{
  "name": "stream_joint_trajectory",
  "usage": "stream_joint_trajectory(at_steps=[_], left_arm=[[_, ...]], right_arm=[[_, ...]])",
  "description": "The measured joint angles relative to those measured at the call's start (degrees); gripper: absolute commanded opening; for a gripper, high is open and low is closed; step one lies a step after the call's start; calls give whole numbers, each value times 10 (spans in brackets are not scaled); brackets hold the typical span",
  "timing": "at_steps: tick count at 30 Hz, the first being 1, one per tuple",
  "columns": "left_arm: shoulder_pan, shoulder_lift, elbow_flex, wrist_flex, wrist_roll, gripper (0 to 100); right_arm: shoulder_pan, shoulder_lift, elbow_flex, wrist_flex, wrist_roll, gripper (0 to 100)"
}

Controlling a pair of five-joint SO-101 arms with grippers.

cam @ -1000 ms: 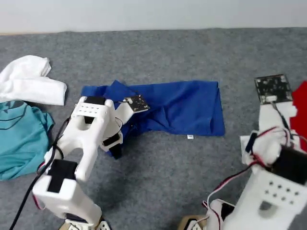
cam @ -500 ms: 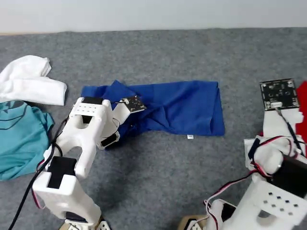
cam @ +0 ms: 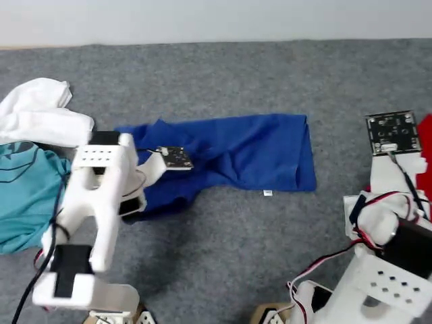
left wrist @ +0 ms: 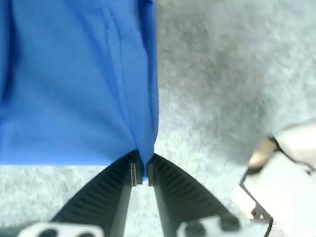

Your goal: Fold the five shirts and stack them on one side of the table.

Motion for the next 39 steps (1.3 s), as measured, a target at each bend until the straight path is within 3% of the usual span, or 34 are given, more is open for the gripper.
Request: stream_joint_trajectory(at_steps=[13,19,31,39], left_arm=[[-93,-23,52,16,-98,23],[-101,-29,57,16,-104,127],[-152,-29,-19,17,-104,130],[-215,-29,-130,18,-104,4]], right_arm=[[0,0,0,0,0,157],[0,0,0,0,0,158],[-1,0,0,0,0,158],[-138,9,0,0,-31,156]])
